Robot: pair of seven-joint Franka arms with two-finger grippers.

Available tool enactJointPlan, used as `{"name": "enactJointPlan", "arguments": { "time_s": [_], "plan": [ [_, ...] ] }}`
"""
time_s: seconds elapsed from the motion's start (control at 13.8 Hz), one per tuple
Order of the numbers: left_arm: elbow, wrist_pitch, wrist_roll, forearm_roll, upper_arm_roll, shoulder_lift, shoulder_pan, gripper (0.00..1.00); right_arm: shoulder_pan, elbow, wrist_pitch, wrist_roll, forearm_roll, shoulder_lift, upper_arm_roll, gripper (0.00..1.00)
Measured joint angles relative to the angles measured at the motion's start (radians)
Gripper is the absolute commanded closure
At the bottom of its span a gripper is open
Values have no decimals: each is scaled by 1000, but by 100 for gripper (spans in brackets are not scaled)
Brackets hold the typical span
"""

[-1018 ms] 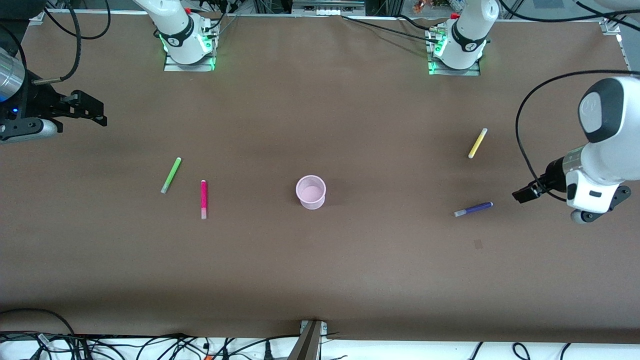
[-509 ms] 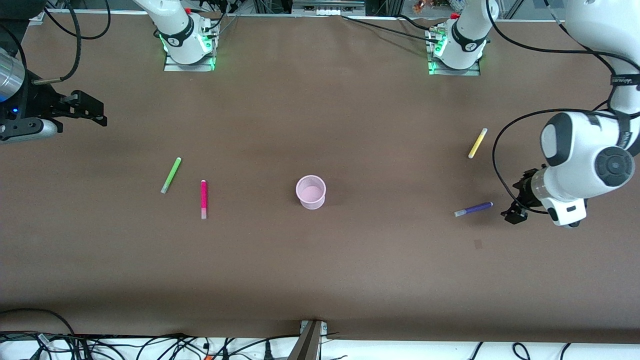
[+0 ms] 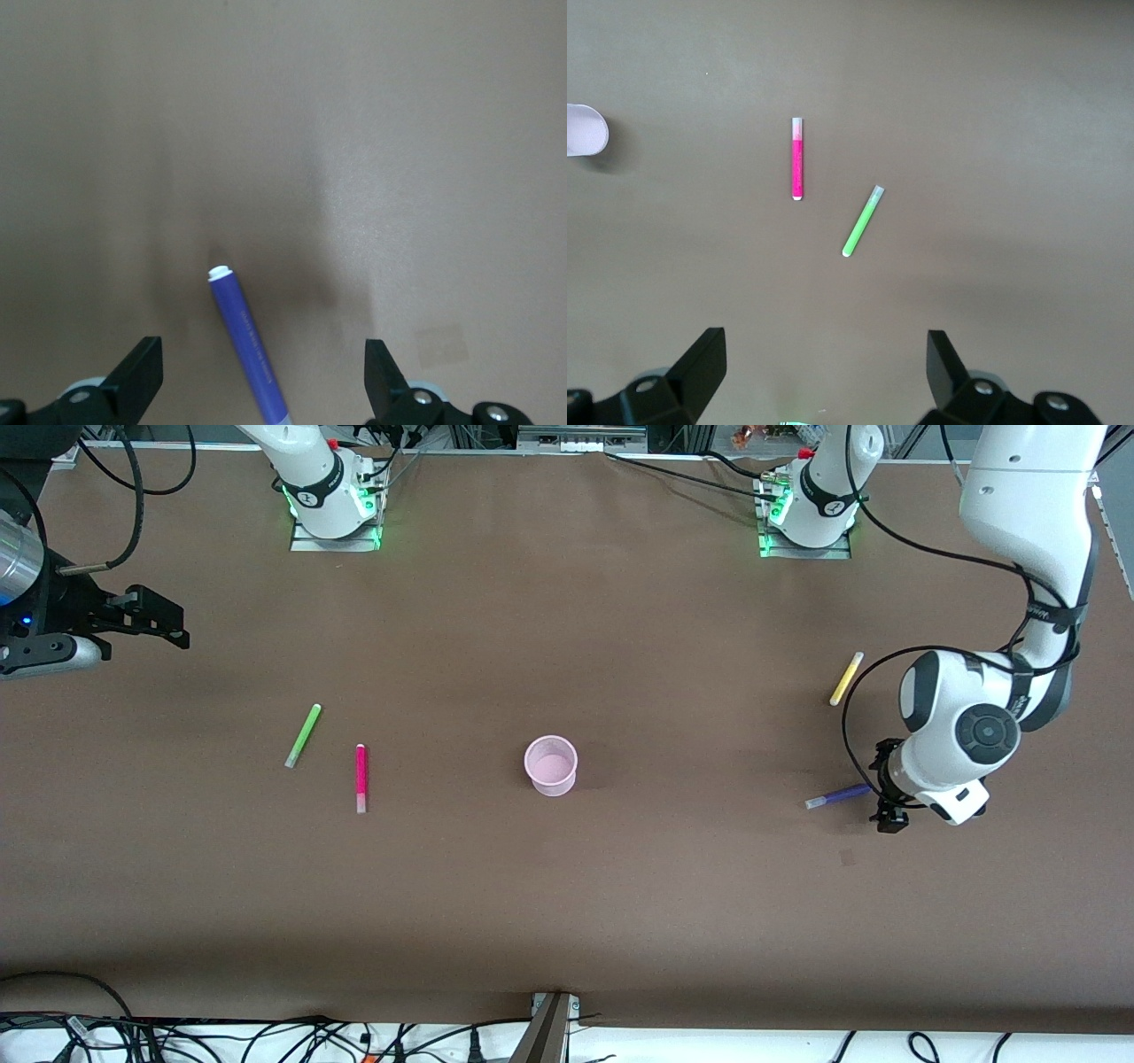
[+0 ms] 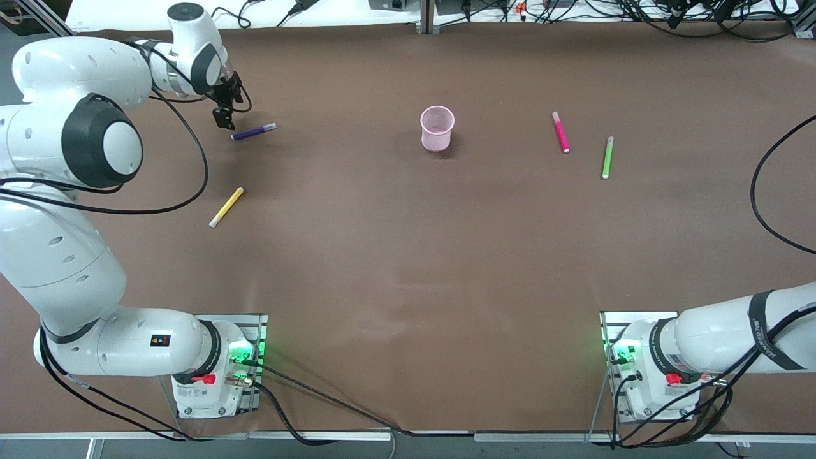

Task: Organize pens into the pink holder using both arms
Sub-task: 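Lower the left gripper onto the blue marker and close on it, then carry the blue marker toward the holder while the right gripper grasps the pink marker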

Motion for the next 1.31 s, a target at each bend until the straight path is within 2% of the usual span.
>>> {"name": "enactJointPlan", "arguments": {
  "time_s": [0.51, 0.58, 0.65, 0.73, 0.8, 1.09, 1.31],
  "plan": [
    [0, 89, -54, 4, 0, 69, -2, 0, 0, 0, 0, 0, 0, 0, 0, 0],
    [0, 90, -56, 4, 0, 71, -2, 5, 0, 0, 0, 0, 0, 0, 0, 0],
    [0, 90, -63, 4, 0, 71, -2, 25, 0, 0, 0, 0, 0, 0, 0, 0],
    [0, 91, -71, 4, 0, 71, -5, 38, 0, 0, 0, 0, 0, 0, 0, 0],
    [0, 91, -82, 4, 0, 71, -8, 43, 0, 0, 0, 0, 0, 0, 1, 0],
    [0, 91, -95, 4, 0, 71, -14, 39, 2, 0, 0, 0, 0, 1, 2, 0],
    [0, 91, -98, 4, 0, 72, -14, 47, 2, 0, 0, 0, 0, 10, 2, 0]
  ]
}}
